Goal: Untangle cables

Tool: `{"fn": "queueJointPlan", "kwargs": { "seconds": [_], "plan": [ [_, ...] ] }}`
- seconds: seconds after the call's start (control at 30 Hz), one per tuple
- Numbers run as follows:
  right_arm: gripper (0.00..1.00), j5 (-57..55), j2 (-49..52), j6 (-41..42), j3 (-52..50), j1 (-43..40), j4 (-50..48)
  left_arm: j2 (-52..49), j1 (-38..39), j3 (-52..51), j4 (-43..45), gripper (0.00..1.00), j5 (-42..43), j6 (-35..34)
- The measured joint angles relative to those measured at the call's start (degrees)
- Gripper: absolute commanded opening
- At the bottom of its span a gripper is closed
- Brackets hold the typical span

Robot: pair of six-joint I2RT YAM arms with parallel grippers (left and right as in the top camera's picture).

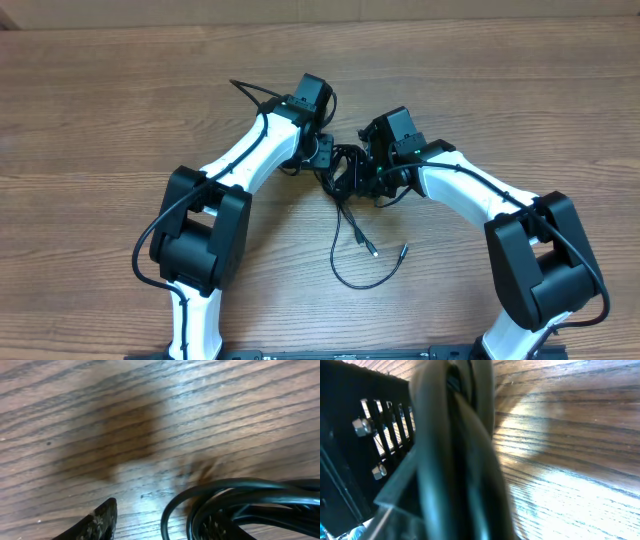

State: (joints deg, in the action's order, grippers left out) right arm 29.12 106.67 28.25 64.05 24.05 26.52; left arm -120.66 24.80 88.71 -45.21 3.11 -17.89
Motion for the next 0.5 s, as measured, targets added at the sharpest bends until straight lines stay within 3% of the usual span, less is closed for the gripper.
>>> {"fn": "queueJointPlan", "kwargs": {
  "seconds": [0.5],
  "plan": [
    [0.04,0.59,0.02,0.0,0.0,0.39,-0.09,0.02,0.63,0.0,-3.52,0.62,-6.12,1.99]
  ]
}}
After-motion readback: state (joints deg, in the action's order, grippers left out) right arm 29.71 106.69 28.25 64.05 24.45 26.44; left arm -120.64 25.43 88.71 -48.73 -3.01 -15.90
